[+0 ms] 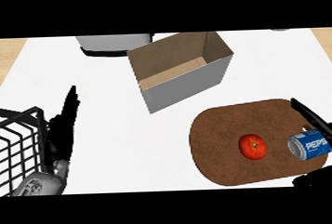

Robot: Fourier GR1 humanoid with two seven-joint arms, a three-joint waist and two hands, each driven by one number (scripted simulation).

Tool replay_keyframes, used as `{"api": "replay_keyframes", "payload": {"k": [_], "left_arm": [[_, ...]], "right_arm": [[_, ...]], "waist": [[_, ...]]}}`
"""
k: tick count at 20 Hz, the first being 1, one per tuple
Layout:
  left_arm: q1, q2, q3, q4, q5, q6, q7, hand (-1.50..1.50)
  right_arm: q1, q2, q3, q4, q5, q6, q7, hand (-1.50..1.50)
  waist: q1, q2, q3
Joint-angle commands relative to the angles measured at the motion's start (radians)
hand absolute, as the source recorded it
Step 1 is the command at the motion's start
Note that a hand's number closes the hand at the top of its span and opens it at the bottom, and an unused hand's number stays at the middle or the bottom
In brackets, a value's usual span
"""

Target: Pick the tomato from the cutting board and place it in the cardboard box

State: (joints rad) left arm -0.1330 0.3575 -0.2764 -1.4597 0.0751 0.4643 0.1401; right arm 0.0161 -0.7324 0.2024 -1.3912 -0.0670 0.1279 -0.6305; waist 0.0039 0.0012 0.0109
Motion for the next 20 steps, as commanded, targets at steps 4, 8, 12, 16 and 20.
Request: {"api": "replay_keyframes", "payload": {"k": [4, 8, 12, 16, 20], "left_arm": [[0.009, 0.185, 0.083, 0.078, -0.055, -0.068, -0.008, 0.0], [0.025, 0.179, 0.086, 0.066, -0.064, -0.076, -0.009, 0.0], [-0.025, 0.168, 0.101, 0.102, -0.075, -0.094, 0.004, 0.0], [0.001, 0.179, 0.134, 0.107, -0.076, -0.112, -0.03, 0.0], [0.041, 0.172, 0.143, 0.079, -0.076, -0.131, -0.015, 0.0]], "right_arm": [[-0.081, -0.156, 0.063, 0.037, 0.2, 0.046, 0.03, -1.5], [-0.129, -0.182, 0.128, 0.029, 0.295, 0.073, 0.129, -1.5], [-0.174, -0.191, 0.204, 0.018, 0.372, 0.139, 0.218, -1.5], [-0.215, -0.159, 0.24, -0.009, 0.374, 0.207, 0.294, -1.5], [-0.236, -0.124, 0.261, 0.008, 0.425, 0.197, 0.364, -1.5]], "waist": [[0.035, 0.005, -0.012], [0.048, 0.003, -0.013], [0.039, 0.007, -0.013], [0.037, 0.004, -0.013], [0.029, 0.0, -0.012]]}}
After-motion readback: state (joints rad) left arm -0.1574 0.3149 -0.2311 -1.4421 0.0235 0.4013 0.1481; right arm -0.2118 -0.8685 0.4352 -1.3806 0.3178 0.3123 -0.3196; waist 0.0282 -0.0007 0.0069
